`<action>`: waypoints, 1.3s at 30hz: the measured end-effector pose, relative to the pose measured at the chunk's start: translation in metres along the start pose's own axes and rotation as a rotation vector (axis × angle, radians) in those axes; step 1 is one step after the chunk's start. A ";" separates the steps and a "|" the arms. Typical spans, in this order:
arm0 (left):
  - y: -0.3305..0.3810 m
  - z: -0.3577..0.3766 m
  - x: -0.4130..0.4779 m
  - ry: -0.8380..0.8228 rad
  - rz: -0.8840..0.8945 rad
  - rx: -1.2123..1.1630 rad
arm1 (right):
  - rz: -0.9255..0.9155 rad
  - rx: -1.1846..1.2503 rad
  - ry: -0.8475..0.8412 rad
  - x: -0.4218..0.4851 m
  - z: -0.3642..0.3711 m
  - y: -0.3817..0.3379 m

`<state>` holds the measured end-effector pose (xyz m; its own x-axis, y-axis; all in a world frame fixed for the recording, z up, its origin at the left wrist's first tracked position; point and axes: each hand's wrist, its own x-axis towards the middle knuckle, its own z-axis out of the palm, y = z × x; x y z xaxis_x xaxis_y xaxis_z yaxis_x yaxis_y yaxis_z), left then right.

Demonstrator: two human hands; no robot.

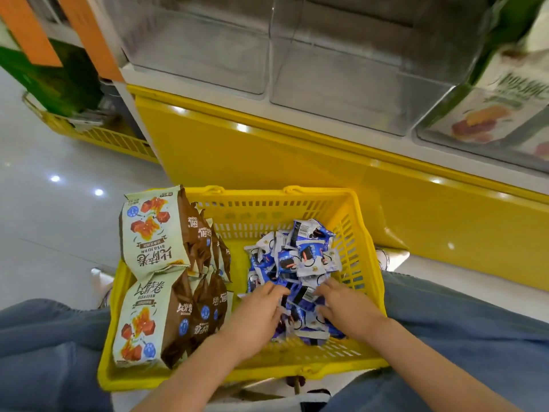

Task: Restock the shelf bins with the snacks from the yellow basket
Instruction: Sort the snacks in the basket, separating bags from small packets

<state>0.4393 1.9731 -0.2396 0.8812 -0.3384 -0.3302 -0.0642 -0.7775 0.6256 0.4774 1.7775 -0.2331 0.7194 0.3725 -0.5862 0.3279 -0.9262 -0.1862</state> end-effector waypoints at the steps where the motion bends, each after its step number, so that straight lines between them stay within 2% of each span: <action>1: 0.004 -0.015 -0.009 0.100 0.032 -0.014 | -0.033 0.025 0.080 0.001 -0.004 -0.006; 4: 0.008 -0.060 -0.042 0.373 0.068 -0.021 | -0.140 0.116 0.302 0.004 -0.021 -0.035; 6: -0.003 -0.086 -0.059 0.576 0.062 -0.012 | -0.191 0.190 0.373 0.009 -0.035 -0.062; 8: -0.029 -0.105 -0.073 0.778 -0.040 -0.001 | -0.226 0.320 0.388 0.019 -0.046 -0.093; 10: -0.061 -0.113 -0.085 0.871 -0.246 0.016 | -0.228 0.464 0.383 0.032 -0.053 -0.124; 12: -0.093 -0.110 -0.094 0.859 -0.486 -0.045 | -0.177 0.625 0.316 0.048 -0.056 -0.155; 14: -0.117 -0.101 -0.099 0.782 -0.628 -0.153 | -0.087 0.820 0.213 0.061 -0.059 -0.181; 18: -0.134 -0.080 -0.096 0.572 -0.560 -0.388 | 0.071 1.087 0.194 0.078 -0.061 -0.210; 21: -0.140 -0.072 -0.096 0.580 -0.526 -0.434 | 0.116 1.198 0.224 0.083 -0.060 -0.215; 25: -0.144 -0.078 -0.090 0.576 -0.577 -0.448 | 0.167 1.339 0.274 0.081 -0.067 -0.218; 28: -0.137 -0.089 -0.089 0.722 -0.564 -0.527 | 0.100 1.238 0.418 0.074 -0.088 -0.215; 31: -0.121 -0.112 -0.095 0.974 -0.399 -0.486 | -0.096 0.965 0.540 0.061 -0.121 -0.207; 33: -0.111 -0.129 -0.100 1.059 -0.257 -0.490 | -0.189 0.757 0.579 0.053 -0.142 -0.206; 34: -0.106 -0.138 -0.102 1.066 -0.195 -0.487 | -0.239 0.651 0.589 0.049 -0.151 -0.207; 36: -0.097 -0.153 -0.106 0.981 -0.124 -0.430 | -0.355 0.444 0.578 0.039 -0.165 -0.212; 39: -0.085 -0.169 -0.108 0.690 -0.106 -0.288 | -0.538 0.269 0.459 0.025 -0.179 -0.223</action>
<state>0.4288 2.1650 -0.1376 0.9753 0.2129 0.0590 0.0791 -0.5859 0.8065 0.5321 2.0038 -0.0655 0.7044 0.7097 0.0165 0.5877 -0.5699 -0.5743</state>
